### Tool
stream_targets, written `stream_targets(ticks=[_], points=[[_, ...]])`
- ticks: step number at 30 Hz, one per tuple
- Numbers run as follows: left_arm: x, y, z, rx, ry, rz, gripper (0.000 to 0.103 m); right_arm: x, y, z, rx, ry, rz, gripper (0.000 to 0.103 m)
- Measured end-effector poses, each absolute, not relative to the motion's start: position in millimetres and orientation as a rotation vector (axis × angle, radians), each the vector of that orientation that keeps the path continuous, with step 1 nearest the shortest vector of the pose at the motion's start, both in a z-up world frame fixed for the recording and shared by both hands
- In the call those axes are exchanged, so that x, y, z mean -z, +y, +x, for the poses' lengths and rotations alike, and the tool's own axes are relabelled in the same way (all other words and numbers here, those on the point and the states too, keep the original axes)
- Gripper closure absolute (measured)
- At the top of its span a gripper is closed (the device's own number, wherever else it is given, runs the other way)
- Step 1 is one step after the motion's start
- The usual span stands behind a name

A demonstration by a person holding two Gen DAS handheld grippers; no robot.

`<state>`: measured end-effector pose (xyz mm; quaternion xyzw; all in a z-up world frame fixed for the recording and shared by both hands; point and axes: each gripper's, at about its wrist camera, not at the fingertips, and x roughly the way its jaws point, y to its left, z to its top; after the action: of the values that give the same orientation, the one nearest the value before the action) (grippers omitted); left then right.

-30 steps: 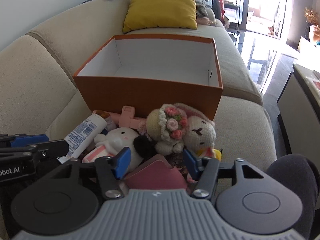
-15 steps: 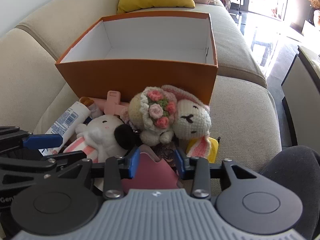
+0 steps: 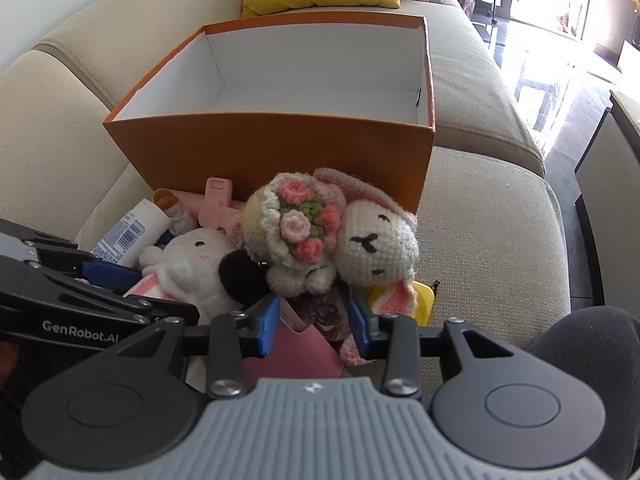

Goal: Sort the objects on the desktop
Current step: 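Grasp the white plush dog in striped cup with left gripper while right grasps crocheted bunny, then lift both plush toys and carry them toward the orange box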

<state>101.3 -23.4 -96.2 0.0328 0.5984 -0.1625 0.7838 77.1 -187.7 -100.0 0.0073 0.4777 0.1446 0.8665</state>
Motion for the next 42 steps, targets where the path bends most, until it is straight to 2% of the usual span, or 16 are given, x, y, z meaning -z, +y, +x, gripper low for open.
stream_targets(ticks=[5,10,13,27,30,31,32,42], points=[[99.7,-24.5,103.9,0.333,1.296,0.084,0.031,96.5,-194.7,81.7,-0.316,0.986,-0.012,0.061],[93.7,-12.1,91.7,0.323,1.263,0.046,0.04,91.1,-201.0,87.8,-0.327,0.983,0.016,0.054],[85.6,-5.1,79.1,0.312,1.228,0.013,0.042,85.5,-203.5,89.3,-0.332,0.979,0.05,0.054],[9.9,26.5,68.1,0.24,0.981,-0.126,0.042,81.2,-166.3,126.4,-0.355,0.963,-0.016,0.05],[13.0,27.2,71.0,0.214,0.961,-0.132,0.042,84.4,-163.6,128.7,-0.347,0.956,-0.034,0.063],[13.4,30.7,70.8,0.211,0.96,-0.146,0.042,82.0,-162.5,126.4,-0.352,0.939,-0.052,0.076],[14.3,33.4,71.1,0.207,0.959,-0.158,0.042,80.1,-161.6,125.1,-0.359,0.935,-0.063,0.082],[14.0,59.3,58.2,0.166,0.93,-0.208,0.042,47.5,-127.2,98.9,-0.599,0.834,-0.203,0.085]])
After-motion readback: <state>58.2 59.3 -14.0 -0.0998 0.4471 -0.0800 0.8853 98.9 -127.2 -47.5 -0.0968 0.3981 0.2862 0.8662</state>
